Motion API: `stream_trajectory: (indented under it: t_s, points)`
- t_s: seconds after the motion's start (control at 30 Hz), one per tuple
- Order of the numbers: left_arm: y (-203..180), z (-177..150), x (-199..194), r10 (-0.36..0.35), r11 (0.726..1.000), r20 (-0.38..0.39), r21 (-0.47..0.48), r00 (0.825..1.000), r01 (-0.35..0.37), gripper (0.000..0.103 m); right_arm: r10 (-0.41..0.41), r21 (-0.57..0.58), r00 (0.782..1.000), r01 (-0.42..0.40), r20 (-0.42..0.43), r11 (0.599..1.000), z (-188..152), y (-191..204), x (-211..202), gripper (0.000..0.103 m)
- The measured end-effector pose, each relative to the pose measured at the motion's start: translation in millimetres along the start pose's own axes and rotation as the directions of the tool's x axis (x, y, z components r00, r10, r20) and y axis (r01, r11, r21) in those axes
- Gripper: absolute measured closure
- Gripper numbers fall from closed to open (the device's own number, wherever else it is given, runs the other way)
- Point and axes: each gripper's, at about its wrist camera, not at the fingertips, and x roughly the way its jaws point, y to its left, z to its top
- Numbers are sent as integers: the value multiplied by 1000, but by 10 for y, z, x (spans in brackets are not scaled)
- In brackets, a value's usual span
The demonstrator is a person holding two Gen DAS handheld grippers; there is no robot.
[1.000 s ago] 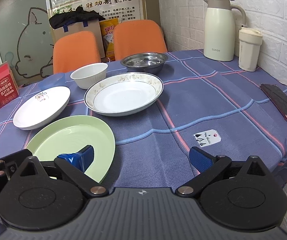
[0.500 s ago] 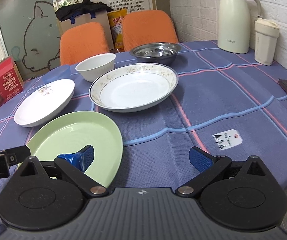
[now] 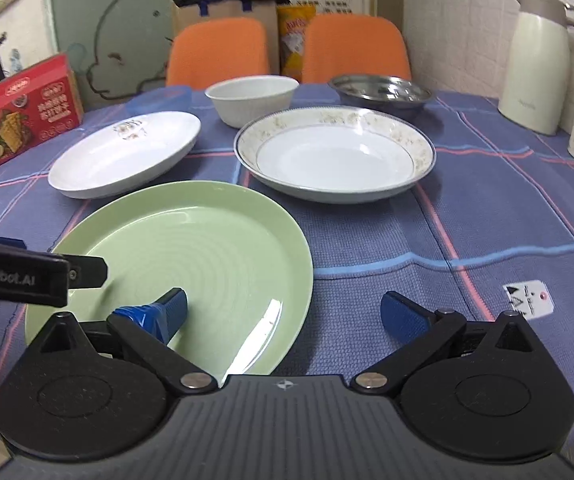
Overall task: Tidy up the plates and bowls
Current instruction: 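Close both tools on the green plate rim and lift it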
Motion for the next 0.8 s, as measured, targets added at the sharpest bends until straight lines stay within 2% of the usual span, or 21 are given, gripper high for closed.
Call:
stream_trajectory:
  t_s: [0.07, 0.17, 0.23, 0.33, 0.47, 0.5, 0.57, 0.63, 0.7, 0.8]
  points:
    - [8, -2, 52, -3, 1000, -14, 5, 1000, 3, 0, 4, -13, 1000, -4, 6, 1000, 1, -2, 1, 12]
    - [17, 9, 66, -17, 1000, -9, 12, 1000, 17, 1, -1, -12, 999, 0, -51, 1000, 118, 20, 41, 13]
    - [23, 21, 77, -23, 1000, -9, 15, 1000, 23, 1, 28, -28, 997, -30, -76, 999, 156, 66, 54, 13]
    - [25, 8, 71, -31, 999, -1, 23, 1000, 31, 1, 73, -62, 996, -75, -45, 995, 97, 149, 55, 13]
    - [-13, -28, 43, -52, 998, 19, 30, 998, 51, 4, 72, -58, 997, -72, -13, 996, 65, 148, 59, 15]
    - [-19, -33, 37, -58, 998, 27, 25, 998, 57, 9, 66, -60, 998, -66, -11, 996, 78, 164, 64, 15]
    - [-37, -36, 3, -86, 996, 47, 32, 995, 84, 27, 81, -69, 997, -81, -2, 994, 76, 205, 67, 19]
    - [-88, -34, -27, -116, 993, 53, 36, 992, 115, 50, 102, -88, 995, -102, 0, 991, 68, 308, 66, 19]
    - [-124, -42, -52, -85, 996, 58, 29, 995, 83, 49, 97, -92, 995, -97, -3, 991, 66, 399, 54, 18]
    - [7, -71, -125, -99, 995, 39, -11, 994, 99, 53, 140, -58, 990, -140, -1, 988, 72, 414, -22, 19]
